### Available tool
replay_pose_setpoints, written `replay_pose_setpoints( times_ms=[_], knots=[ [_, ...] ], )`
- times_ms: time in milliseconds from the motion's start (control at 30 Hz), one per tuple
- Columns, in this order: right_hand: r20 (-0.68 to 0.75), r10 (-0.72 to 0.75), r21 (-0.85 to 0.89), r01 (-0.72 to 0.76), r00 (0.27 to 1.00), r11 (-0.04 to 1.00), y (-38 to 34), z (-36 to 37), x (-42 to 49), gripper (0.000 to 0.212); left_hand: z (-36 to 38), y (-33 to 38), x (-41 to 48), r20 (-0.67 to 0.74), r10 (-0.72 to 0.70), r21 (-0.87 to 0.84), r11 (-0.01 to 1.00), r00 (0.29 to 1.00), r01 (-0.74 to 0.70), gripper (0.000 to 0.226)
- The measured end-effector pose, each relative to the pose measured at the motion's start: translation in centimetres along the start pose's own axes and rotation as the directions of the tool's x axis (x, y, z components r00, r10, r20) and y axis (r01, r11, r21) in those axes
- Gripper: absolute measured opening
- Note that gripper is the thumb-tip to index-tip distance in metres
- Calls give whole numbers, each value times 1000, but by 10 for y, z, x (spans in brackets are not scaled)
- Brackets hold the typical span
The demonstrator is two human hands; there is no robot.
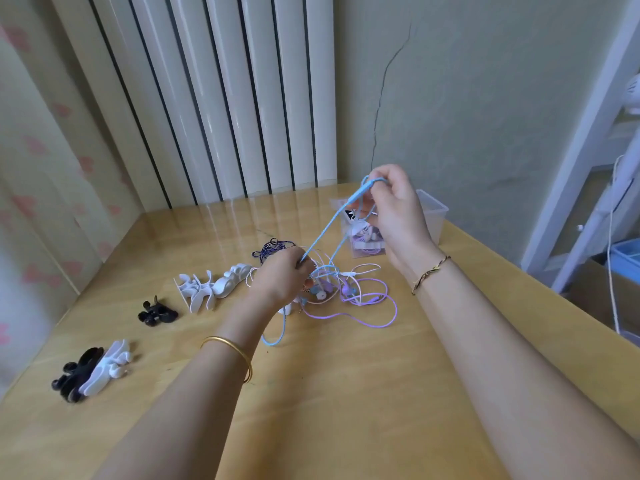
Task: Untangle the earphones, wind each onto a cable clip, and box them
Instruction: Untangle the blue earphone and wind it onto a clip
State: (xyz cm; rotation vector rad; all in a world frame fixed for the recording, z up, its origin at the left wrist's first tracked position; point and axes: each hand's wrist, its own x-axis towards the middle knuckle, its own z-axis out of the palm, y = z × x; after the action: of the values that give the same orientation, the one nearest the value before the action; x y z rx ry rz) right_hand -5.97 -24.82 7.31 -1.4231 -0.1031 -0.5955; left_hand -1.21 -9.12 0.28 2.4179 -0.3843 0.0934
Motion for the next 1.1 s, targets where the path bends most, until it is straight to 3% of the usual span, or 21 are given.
replay_pose_setpoints(
  times_ms=[133,200,233,333,367,433,533,567,633,700,767,867,900,1000,1067,1100],
  knots=[
    [-105,-87,-265,57,991,963,9,-8,2,21,1,-3,4,-75,-18,38,999,997,21,20],
    [-13,-100,-509,79,995,857,17,-15,2,9,0,-4,6,-109,-41,82,995,993,50,16],
    [70,-54,-646,87,996,759,19,-19,2,4,0,-5,6,-132,-45,103,993,990,59,14],
    [234,242,-919,133,942,371,22,-30,1,31,-2,-7,6,-199,-55,143,986,979,84,14],
    [257,333,-945,165,907,281,19,-32,0,37,-2,-7,6,-218,-62,157,983,974,98,14],
    [283,485,-956,203,827,212,15,-37,-1,35,-4,-7,6,-260,-62,178,978,964,111,15],
    [313,584,-948,208,749,242,14,-46,2,24,-7,-7,6,-271,-66,167,979,960,114,16],
    [310,552,-942,173,774,288,16,-48,4,24,-7,-6,6,-262,-70,153,982,963,113,16],
    [234,332,-867,42,914,496,23,-50,9,23,-7,-5,5,-233,-75,138,984,970,110,19],
    [49,80,-646,-29,996,763,25,-49,10,17,-6,-5,5,-207,-52,171,981,977,89,23],
    [-98,16,-366,-51,995,929,22,-44,7,20,-5,-5,4,-179,-19,185,981,984,52,29],
    [-158,199,130,-179,967,975,22,-37,5,19,-2,-8,2,-132,74,100,993,988,-61,26],
    [-175,223,197,-188,959,962,24,-36,6,19,-2,-9,1,-122,110,87,991,986,-100,24],
    [-271,123,94,-101,955,990,26,-35,5,22,-2,-14,-2,-99,168,75,984,981,-161,17],
    [-259,-74,-250,7,963,968,26,-37,2,20,-3,-14,-3,-66,178,100,980,982,-171,15],
    [-177,-183,-493,73,967,867,28,-38,1,17,-3,-13,-4,-40,187,135,974,981,-181,16]
  ],
)
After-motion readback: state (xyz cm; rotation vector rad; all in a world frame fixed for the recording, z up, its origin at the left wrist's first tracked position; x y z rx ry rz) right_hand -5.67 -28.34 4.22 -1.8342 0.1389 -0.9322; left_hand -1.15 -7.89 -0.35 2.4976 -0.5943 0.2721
